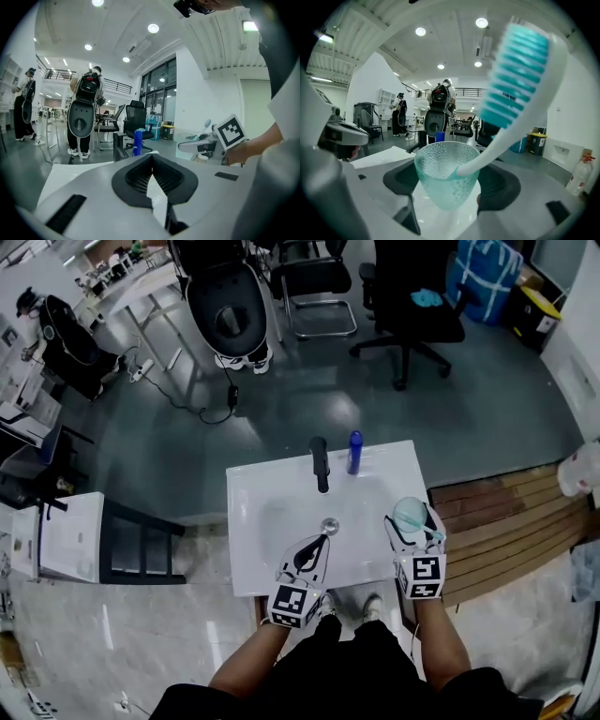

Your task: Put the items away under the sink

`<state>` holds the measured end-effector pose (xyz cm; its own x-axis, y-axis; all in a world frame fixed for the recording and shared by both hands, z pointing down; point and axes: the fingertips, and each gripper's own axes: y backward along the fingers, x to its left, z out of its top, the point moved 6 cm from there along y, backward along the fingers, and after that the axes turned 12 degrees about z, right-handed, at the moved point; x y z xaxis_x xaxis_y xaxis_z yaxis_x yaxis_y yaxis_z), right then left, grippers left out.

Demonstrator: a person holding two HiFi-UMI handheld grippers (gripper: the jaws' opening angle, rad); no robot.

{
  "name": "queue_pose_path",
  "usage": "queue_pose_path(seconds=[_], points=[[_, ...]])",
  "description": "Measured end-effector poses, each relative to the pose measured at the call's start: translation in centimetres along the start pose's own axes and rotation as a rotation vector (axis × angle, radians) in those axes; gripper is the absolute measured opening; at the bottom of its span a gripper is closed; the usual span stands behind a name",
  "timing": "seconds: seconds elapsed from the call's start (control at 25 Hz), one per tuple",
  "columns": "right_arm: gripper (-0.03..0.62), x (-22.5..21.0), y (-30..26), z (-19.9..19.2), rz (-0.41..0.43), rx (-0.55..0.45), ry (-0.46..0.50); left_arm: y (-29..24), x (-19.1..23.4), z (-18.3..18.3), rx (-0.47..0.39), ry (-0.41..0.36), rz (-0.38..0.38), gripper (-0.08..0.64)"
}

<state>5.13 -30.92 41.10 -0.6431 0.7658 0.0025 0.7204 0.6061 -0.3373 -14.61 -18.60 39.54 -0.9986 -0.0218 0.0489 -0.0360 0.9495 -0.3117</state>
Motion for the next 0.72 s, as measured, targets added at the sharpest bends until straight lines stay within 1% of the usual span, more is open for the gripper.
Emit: queue_pose_path(seconds=[0.12, 0.32, 0.48, 0.72], points=[[0.385, 1.3, 2.9, 0.2, 0.015, -0.007, 0.001, 1.2, -0.8, 0.3, -0.016, 0.000, 0.000, 0.021], [0.385, 2.1, 6.5, 0.6, 0.038, -0.053, -0.005, 2.5, -2.7, 0.5, -0.049, -0.016, 0.025, 0.021], [0.385, 2.5, 9.8, -0.2, 0.081, -0.067, 0.013, 4.2, -5.8, -0.2, -0.052, 0.004, 0.068, 0.021], [0.385, 3.9, 15.5, -1.5, 0.168, -0.081, 0.041, 9.0, -10.2, -1.9, -0.059, 0.043, 0.150, 0.021]])
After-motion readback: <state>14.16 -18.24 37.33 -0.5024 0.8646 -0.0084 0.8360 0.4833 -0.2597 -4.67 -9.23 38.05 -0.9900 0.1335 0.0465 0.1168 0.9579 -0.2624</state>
